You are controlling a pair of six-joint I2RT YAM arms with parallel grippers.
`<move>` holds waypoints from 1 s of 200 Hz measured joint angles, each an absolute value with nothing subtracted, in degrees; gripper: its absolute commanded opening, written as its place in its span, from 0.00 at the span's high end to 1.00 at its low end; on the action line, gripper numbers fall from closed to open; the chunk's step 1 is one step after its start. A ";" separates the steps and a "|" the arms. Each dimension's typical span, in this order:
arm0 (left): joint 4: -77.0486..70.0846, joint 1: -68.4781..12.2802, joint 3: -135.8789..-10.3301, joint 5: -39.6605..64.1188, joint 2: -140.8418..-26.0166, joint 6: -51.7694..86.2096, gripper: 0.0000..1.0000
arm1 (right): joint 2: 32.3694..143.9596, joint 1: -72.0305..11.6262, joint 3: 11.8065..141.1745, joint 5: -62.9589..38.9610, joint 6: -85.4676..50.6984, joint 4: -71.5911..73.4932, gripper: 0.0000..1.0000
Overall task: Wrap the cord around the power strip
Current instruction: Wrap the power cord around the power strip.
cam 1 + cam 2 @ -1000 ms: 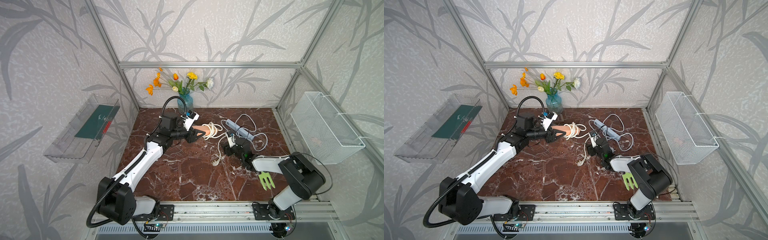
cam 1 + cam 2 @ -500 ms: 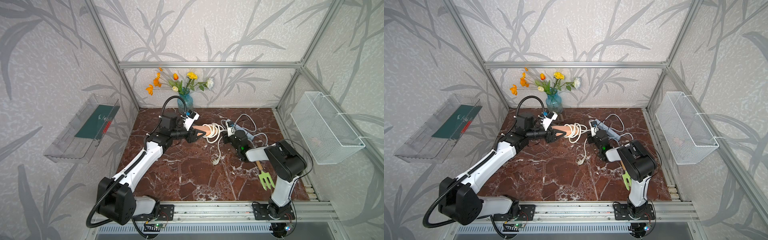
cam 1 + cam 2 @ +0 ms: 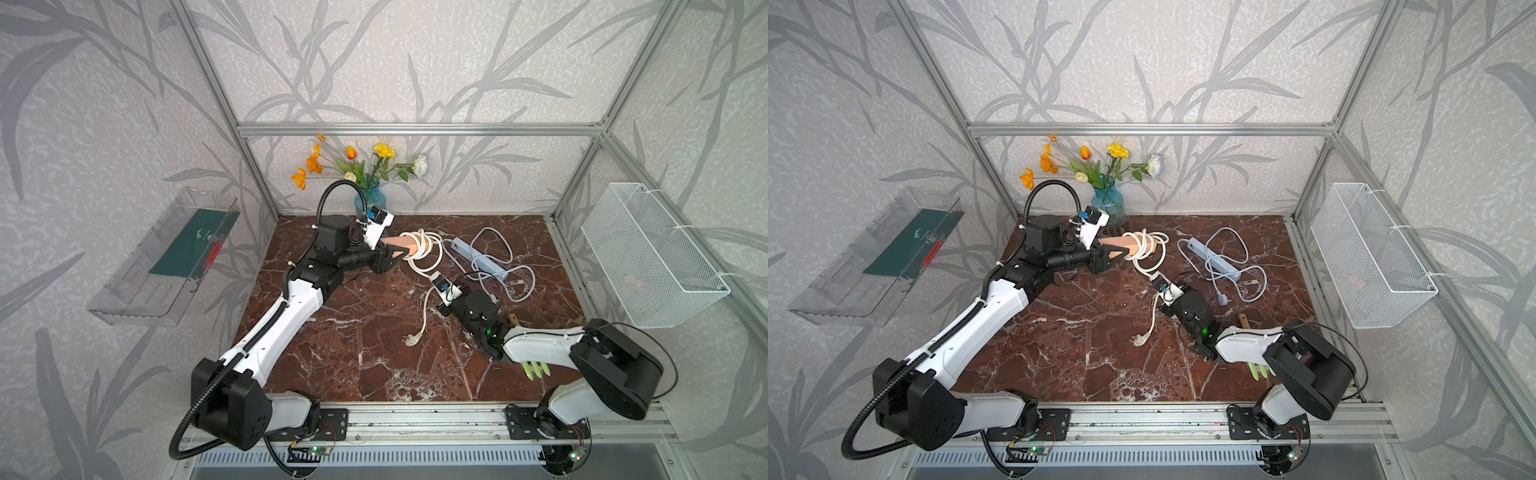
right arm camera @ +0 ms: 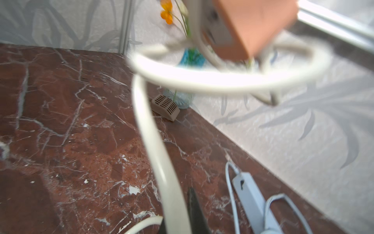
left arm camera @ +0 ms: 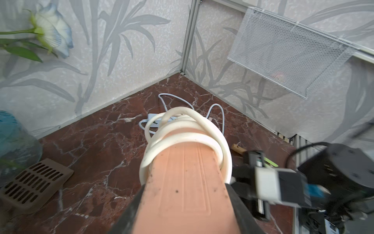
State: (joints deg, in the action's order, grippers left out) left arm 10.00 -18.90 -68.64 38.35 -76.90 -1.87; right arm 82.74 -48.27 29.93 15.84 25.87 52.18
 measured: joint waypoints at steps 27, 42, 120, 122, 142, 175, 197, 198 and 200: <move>16.45 -19.68 -71.77 36.38 -79.77 -6.83 1.00 | 71.31 -52.23 33.61 17.12 36.27 41.47 1.00; 19.14 -20.71 -71.40 36.67 -80.51 -8.99 1.00 | 68.34 -51.64 39.92 17.02 42.09 35.07 1.00; 17.76 -25.02 -66.11 47.05 -72.01 -13.26 1.00 | 84.55 -36.14 76.01 -3.64 50.06 6.96 1.00; 17.39 -25.02 -66.04 47.22 -71.75 -13.17 1.00 | 84.99 -35.59 76.42 -4.45 49.63 6.46 1.00; 12.71 -24.84 -64.77 48.71 -69.58 -11.18 1.00 | 88.31 -30.76 79.02 -14.90 43.42 3.20 1.00; 6.74 -23.77 -63.18 51.27 -68.62 -5.23 1.00 | 90.30 -26.85 76.62 -28.08 30.89 7.57 1.00; 4.23 -23.14 -61.80 52.60 -68.62 -0.36 1.00 | 90.32 -25.45 70.37 -32.49 20.71 18.04 1.00; 4.12 -23.11 -61.69 52.64 -68.62 0.05 1.00 | 90.35 -25.41 70.13 -32.60 20.27 18.46 1.00; 3.90 -23.09 -61.54 52.69 -68.62 0.40 1.00 | 90.37 -25.34 69.41 -32.71 19.22 19.64 1.00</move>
State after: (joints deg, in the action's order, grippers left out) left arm 3.90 -23.09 -61.54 52.69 -68.62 0.40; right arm 90.37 -25.34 69.41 -32.71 19.22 19.64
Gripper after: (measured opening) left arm 0.501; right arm 0.087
